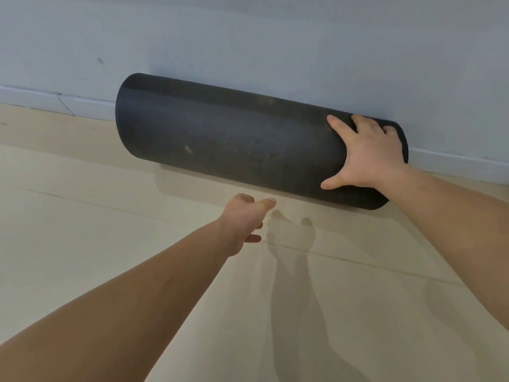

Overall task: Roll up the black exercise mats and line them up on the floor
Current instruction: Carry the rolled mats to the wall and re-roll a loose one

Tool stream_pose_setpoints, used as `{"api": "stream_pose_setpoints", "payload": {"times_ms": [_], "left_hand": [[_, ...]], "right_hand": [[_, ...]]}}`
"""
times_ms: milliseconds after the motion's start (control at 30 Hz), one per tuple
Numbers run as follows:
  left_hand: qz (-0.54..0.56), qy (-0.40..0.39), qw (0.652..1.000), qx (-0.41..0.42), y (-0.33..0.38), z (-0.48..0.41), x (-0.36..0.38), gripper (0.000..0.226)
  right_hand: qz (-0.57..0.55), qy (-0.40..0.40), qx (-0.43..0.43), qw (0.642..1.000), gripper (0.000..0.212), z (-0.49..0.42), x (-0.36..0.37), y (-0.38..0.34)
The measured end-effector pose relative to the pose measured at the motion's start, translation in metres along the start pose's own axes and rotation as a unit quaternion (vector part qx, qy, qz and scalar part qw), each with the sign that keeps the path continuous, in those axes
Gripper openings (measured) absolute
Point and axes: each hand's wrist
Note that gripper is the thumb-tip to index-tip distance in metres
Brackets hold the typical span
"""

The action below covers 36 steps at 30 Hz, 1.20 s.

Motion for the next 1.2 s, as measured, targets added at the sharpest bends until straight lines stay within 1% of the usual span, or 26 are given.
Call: {"api": "stream_pose_setpoints", "payload": {"times_ms": [167,400,500,600,700,833,867,933,967,1000,1033,1067,1133,1200], "left_hand": [[-0.014,0.01,1.0,-0.006,-0.007,0.0,0.004,0.068],[-0.042,0.042,0.998,0.006,-0.021,0.013,-0.015,0.065],[-0.036,0.054,0.998,0.017,-0.022,0.015,-0.02,0.066],[-0.024,0.055,0.998,0.02,-0.026,0.017,-0.022,0.069],[-0.011,0.06,0.997,0.04,-0.023,0.017,-0.025,0.074],[0.005,0.065,0.996,0.057,-0.017,0.015,-0.026,0.075],[0.009,0.068,0.996,0.057,-0.018,0.014,-0.025,0.075],[0.03,0.073,0.996,0.049,-0.021,0.012,-0.024,0.081],[0.047,0.071,0.995,0.043,-0.022,0.012,-0.023,0.085],[0.069,0.066,0.995,0.037,-0.022,0.012,-0.023,0.09],[0.092,0.059,0.994,0.03,-0.021,0.012,-0.021,0.094],[0.114,0.053,0.992,0.02,-0.02,0.012,-0.019,0.098],[0.17,0.04,0.985,-0.011,-0.017,0.011,-0.012,0.103],[0.239,0.02,0.97,-0.041,-0.014,0.009,-0.001,0.107]], "right_hand": [[-0.012,-0.003,0.0,1.0,0.143,-0.009,0.001,0.012],[0.01,-0.009,0.012,1.0,0.152,0.011,0.011,-0.005],[0.02,0.011,0.014,1.0,0.157,0.021,0.008,-0.009],[0.054,0.046,-0.028,0.997,0.156,0.035,0.014,-0.019],[0.064,0.053,-0.063,0.994,0.147,0.048,0.025,-0.026],[0.042,0.04,-0.064,0.996,0.138,0.053,0.034,-0.028],[0.019,0.035,-0.066,0.997,0.131,0.052,0.031,-0.028],[-0.085,0.053,-0.053,0.994,0.109,0.045,0.021,-0.024],[-0.137,0.067,-0.028,0.988,0.099,0.04,0.017,-0.02],[-0.167,0.066,0.003,0.984,0.095,0.034,0.012,-0.014],[-0.169,0.046,0.03,0.984,0.098,0.028,0.01,-0.008],[-0.156,0.01,0.045,0.987,0.106,0.022,0.007,-0.003],[-0.146,-0.068,0.05,0.986,0.122,0.013,0.002,0.003],[-0.178,-0.13,0.049,0.974,0.127,0.003,-0.005,0.005]]}}
Point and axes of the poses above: each hand's wrist, its own z-axis away from the middle knuckle, its own x-axis out of the palm, y = z × x, and after that the axes turned 6 degrees about -z, right-handed
